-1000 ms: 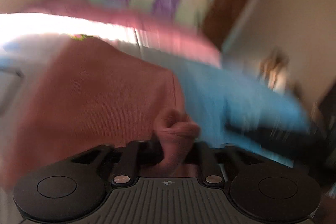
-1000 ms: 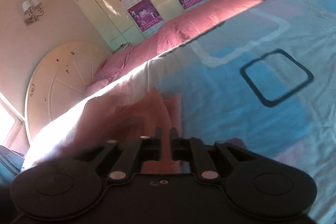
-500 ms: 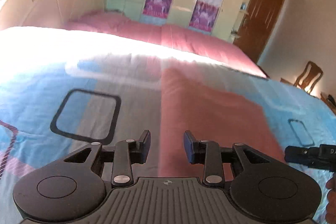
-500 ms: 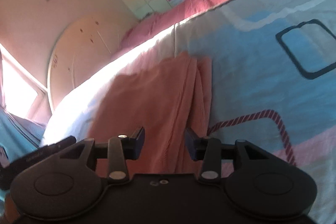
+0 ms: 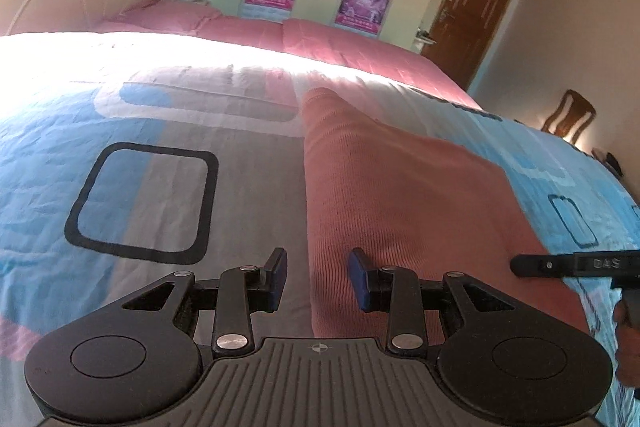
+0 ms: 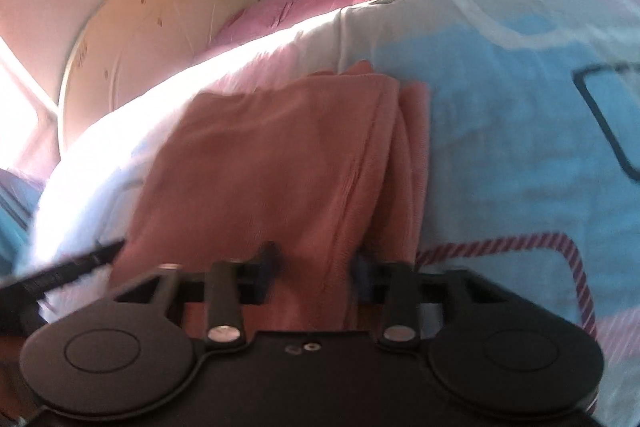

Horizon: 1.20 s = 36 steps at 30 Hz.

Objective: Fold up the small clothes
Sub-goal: 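Pinch and straighten the folded stack edge with the right tool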

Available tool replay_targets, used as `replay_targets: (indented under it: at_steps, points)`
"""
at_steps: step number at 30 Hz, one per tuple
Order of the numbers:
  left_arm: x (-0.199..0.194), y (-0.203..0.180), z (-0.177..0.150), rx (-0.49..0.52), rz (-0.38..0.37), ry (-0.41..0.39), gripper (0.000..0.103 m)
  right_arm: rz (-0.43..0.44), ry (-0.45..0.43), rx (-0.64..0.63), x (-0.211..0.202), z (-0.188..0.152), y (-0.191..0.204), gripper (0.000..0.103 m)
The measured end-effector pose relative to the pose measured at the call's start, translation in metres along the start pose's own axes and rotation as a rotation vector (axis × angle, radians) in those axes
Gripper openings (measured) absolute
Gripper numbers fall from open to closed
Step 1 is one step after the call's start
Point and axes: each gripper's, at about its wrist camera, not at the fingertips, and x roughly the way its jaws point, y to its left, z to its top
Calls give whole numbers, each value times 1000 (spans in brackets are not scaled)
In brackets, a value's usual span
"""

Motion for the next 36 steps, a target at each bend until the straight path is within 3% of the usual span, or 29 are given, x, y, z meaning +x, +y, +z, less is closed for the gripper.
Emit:
replay_targets:
  at_steps: [4, 9, 12, 15, 18, 20, 24, 25, 27, 29, 31, 36]
  points:
    - [-2, -4, 4, 25, -16, -16, 33, -22, -41, -40, -16, 4, 8, 10]
    - [-4, -35, 3, 67, -111, 7, 33, -31, -71, -76, -37, 7, 3, 9]
    - [4, -49, -6, 129, -69, 37, 33, -53, -48, -50, -22, 1, -11, 9]
    - [-5, -50, 0, 126, -82, 27, 33, -55, -58, -13, -20, -2, -16, 9]
    - [0, -48, -3, 127, -93, 54, 33, -66, -99, -62, -33, 1, -9, 9]
    - [5, -50, -6, 127, -92, 66, 33, -82, -50, -50, -19, -1, -18, 9]
    - [4, -51, -3, 136, -87, 72, 33, -76, -47, -32, -17, -5, -23, 10]
    - [2, -50, -2, 138, -94, 66, 33, -81, -43, -35, -19, -4, -23, 11]
    - [-5, -46, 6, 124, -110, 15, 33, -62, -47, -4, -25, -1, -26, 23]
    - [-8, -39, 15, 117, -106, -39, 33, -68, -109, 14, -39, 5, -28, 36]
    - [3, -35, 26, 117, -105, -36, 33, -81, -159, 17, -44, 18, -32, 36]
    - [38, -37, 51, 161, -105, -13, 33, -89, -128, 98, -8, 52, -49, 34]
